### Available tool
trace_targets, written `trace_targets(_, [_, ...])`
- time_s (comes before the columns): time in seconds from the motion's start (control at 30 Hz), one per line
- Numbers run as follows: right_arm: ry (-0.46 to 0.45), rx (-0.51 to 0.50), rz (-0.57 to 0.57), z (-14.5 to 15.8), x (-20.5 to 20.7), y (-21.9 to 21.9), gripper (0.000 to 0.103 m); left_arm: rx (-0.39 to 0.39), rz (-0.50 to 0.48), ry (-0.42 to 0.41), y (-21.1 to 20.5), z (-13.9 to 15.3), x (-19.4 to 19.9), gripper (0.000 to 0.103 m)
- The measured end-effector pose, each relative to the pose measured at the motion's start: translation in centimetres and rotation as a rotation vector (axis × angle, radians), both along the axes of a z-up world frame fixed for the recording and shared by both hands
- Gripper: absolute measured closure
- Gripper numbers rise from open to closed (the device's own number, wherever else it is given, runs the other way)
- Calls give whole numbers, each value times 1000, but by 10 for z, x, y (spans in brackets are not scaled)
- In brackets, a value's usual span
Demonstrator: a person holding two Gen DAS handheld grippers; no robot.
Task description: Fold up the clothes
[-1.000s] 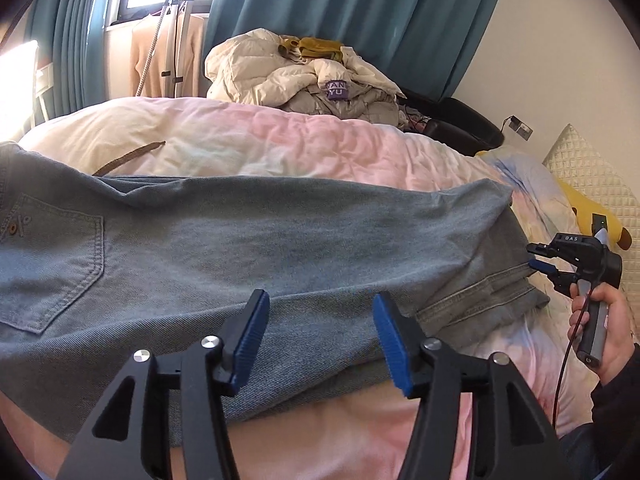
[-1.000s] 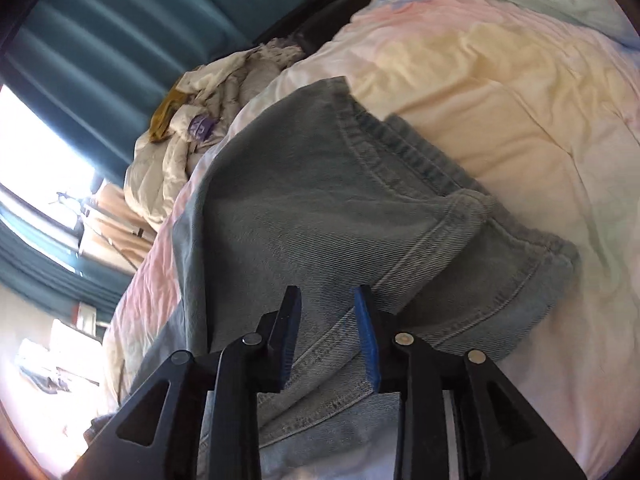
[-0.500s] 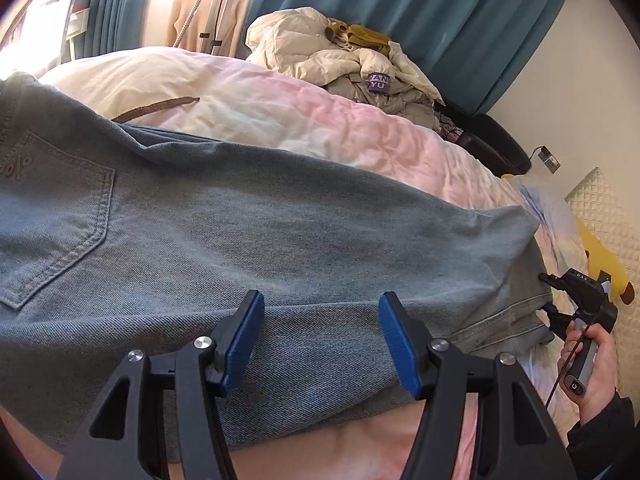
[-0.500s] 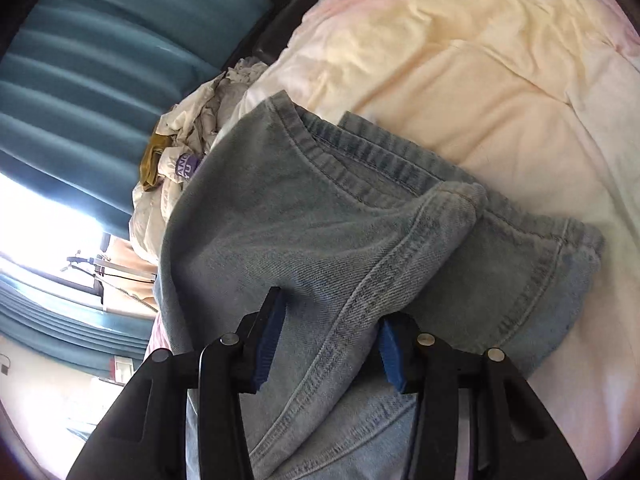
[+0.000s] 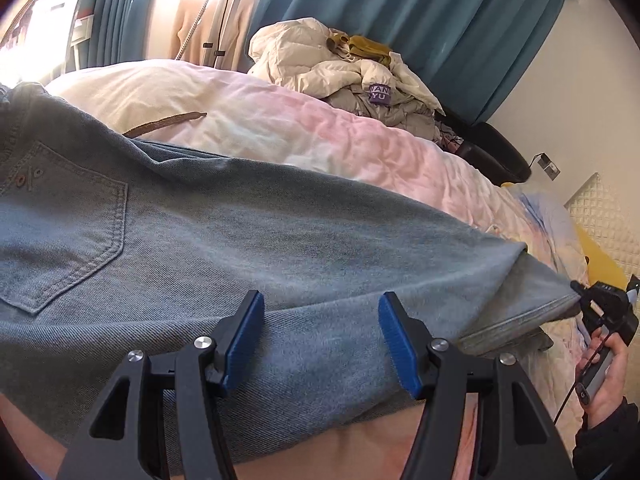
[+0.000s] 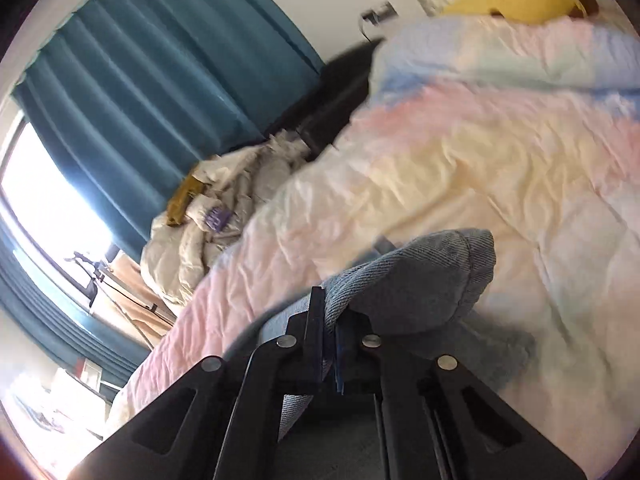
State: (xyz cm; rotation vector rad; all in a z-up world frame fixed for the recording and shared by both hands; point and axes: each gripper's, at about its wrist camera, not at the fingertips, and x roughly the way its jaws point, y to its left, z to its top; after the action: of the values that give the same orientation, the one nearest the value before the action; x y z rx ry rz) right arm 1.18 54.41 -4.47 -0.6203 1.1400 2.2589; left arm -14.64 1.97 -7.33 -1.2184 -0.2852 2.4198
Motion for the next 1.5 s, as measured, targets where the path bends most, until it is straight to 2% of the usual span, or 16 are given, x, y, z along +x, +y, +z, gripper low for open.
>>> trace_targets(0.1, [-86,-167,-14,-36,9,14,100,-25,9,-19,1,-5,-3,42])
trace_targets(0.17, [-102,-220,-21,-48,16,16,100,-45,10,-26,2,-8,-4,42])
trace_targets(0.37, [-113,-204,-7,-41,23,5,100,-95,-16,-21,9,-11,-2,42])
trace_targets(0.5, [-157,-213,-23,-44,24,3,100,-76,-66,-12,14,-8,4,42])
trace_targets(0.57, [-168,-215,-38,-43,26,3,94,-64,-106,10,19,-3,9,42])
trace_targets(0.73, [-166,-70,-78,-10,35,-9,86,-71,-236,79,42,4,25,42])
trace_targets(0.9, [-163,112,-142,26,42,-20,80,-141,-307,109,63,-2,33,42])
trace_targets(0.93, [-149,136,-163,33,44,-21,74,-157,-314,107,65,-4,33,42])
trace_targets(0.97, [-133,151,-176,39,45,-22,63,-167,-320,103,67,-7,33,42])
trace_targets(1.03, [-99,131,-154,43,36,-19,48,-178,-324,93,69,-12,31,42])
trace_targets(1.23, [-180,-93,177,1,-72,-19,46,-231,-326,96,72,-19,29,43])
trace_targets(1.3, [-230,-128,242,-14,-110,-18,47,-248,-323,96,73,-21,29,51])
trace_targets(1.37, [-293,-152,245,-27,-138,-13,48,-275,-303,95,73,-23,27,63])
trace_targets(1.43, [-351,-190,235,-41,-156,-7,50,-273,-295,86,72,-25,26,83])
trace_targets(1.47, [-376,-207,226,-47,-163,-4,64,-269,-292,85,71,-25,25,86])
trace_targets(1.5, [-393,-221,204,-50,-166,0,72,-268,-284,91,70,-25,24,99])
